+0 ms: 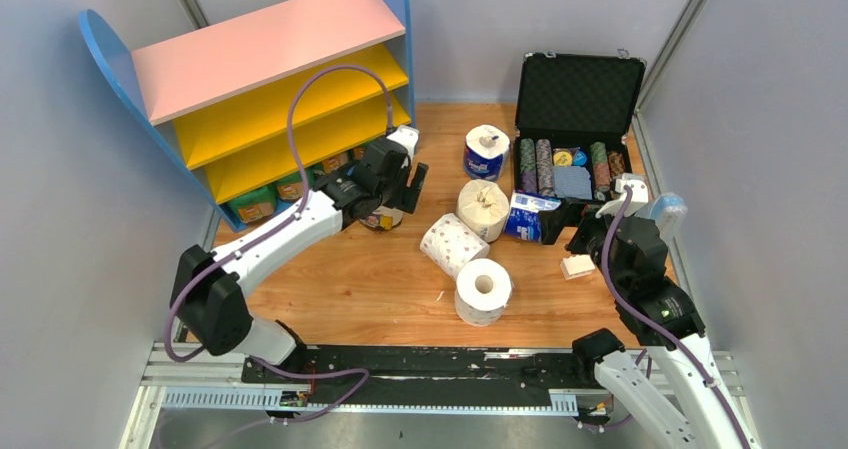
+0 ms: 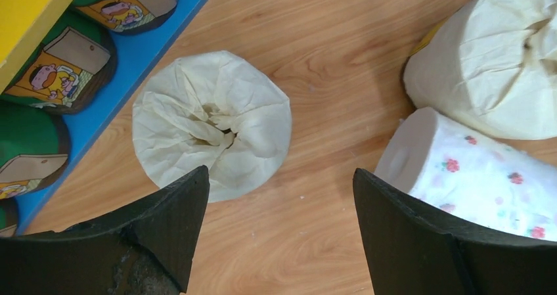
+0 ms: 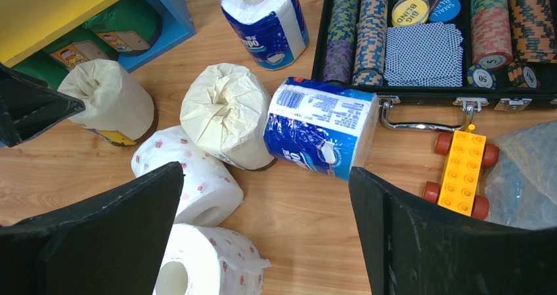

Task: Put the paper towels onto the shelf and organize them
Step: Adjust the paper towel at the center of the board, then pick up the paper towel from the center of the board.

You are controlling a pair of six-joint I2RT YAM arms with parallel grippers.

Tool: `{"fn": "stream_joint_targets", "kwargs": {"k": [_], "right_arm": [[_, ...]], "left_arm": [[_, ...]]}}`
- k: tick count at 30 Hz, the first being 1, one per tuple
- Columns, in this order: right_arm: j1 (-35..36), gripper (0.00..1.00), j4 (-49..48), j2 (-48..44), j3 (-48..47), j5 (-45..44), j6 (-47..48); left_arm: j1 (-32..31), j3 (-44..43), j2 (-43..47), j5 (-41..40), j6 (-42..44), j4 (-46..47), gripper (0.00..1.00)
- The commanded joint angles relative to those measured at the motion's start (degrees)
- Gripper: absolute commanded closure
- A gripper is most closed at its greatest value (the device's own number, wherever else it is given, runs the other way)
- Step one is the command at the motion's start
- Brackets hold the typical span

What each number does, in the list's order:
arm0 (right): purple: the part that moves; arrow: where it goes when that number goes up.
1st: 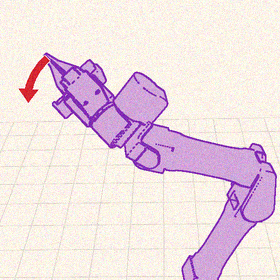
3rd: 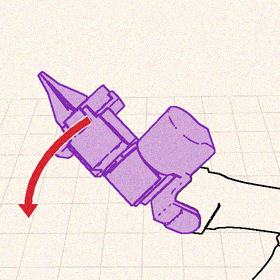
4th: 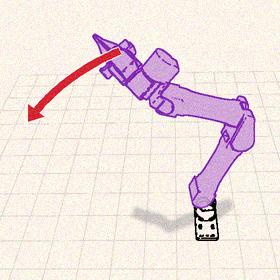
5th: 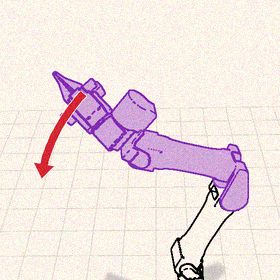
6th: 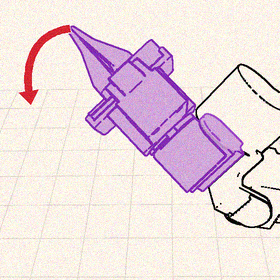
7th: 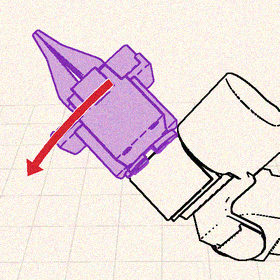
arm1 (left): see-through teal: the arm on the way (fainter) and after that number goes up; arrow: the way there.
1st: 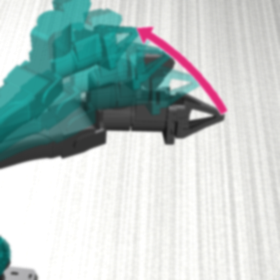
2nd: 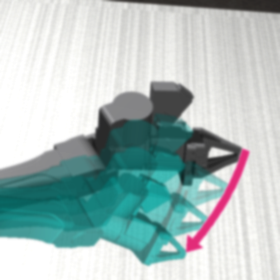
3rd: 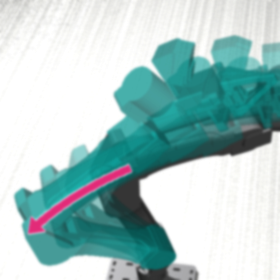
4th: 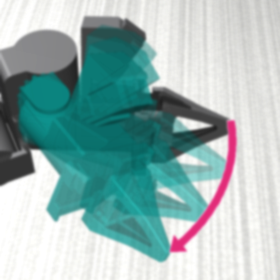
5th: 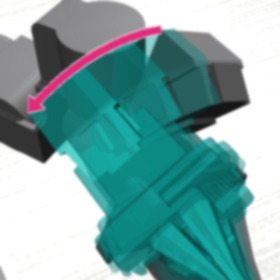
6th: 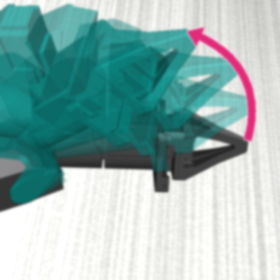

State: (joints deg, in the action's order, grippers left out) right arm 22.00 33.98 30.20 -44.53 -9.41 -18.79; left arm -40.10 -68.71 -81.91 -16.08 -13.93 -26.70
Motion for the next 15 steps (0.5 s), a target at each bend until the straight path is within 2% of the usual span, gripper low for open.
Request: {"fn": "stream_joint_targets", "kwargs": {"k": [1,15], "right_arm": [[0.24,0.00,-1.73,-0.51,0.06,0.44,-0.45],[0.26,0.00,-1.81,-0.23,0.07,1.02,-0.25]], "left_arm": [[-0.50,-4.44,-4.23,-3.96,4.35,-7.05,0.13],[-1.31,-7.94,-16.36,-13.00,5.53,-6.74,0.17]]}}
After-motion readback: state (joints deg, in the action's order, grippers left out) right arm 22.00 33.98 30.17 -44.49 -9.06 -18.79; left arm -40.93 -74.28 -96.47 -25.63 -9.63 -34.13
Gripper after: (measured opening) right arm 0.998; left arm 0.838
